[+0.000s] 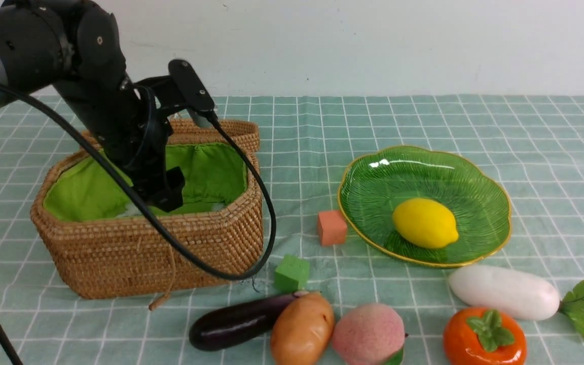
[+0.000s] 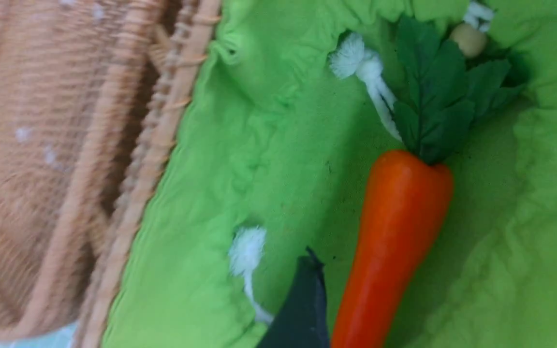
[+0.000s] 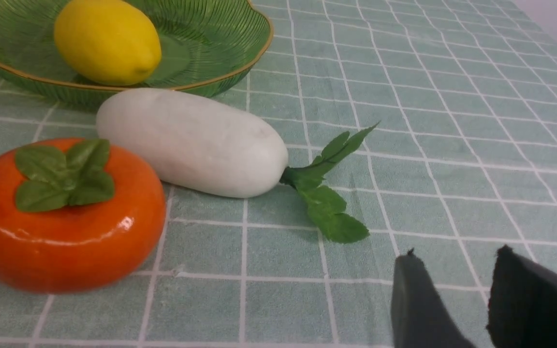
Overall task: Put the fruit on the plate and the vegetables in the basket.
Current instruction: Use the left arm to grab a carrot and put it into the left basket, then use the left arm to grab an eggplant and put it into the left basket
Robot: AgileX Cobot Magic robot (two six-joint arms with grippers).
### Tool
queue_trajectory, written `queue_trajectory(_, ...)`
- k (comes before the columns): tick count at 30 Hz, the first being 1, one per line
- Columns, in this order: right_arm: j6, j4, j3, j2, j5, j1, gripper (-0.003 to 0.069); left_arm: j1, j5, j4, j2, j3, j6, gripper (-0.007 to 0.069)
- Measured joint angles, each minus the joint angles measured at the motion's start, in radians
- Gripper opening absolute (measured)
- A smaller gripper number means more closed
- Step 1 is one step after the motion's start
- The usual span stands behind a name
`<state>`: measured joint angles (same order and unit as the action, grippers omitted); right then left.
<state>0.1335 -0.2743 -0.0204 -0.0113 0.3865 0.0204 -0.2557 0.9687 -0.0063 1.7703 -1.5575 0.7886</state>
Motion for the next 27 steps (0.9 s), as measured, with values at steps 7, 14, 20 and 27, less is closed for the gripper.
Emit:
queue_trajectory(7, 0.0, 0.0, 0.0, 0.0, 0.0, 0.0, 0.0242, 0.0, 0.063, -0.061, -0.18, 0.004, -0.002, 0.0633)
queue_trajectory(14, 0.0, 0.0, 0.0, 0.0, 0.0, 0.0, 0.0242, -0.009, 0.066, -0.255, -0.448, 0.139, 0.168, 0.0571)
queue_trajectory(20, 0.0, 0.0, 0.0, 0.0, 0.0, 0.0, 0.0242, -0.115, -0.04, -0.315, -0.513, 0.363, 0.2, 0.0564)
queue_trajectory(27, 0.0, 0.0, 0.0, 0.0, 0.0, 0.0, 0.0242, -0.308, -0.221, -0.247, -0.375, 0.49, 0.073, 0.0564)
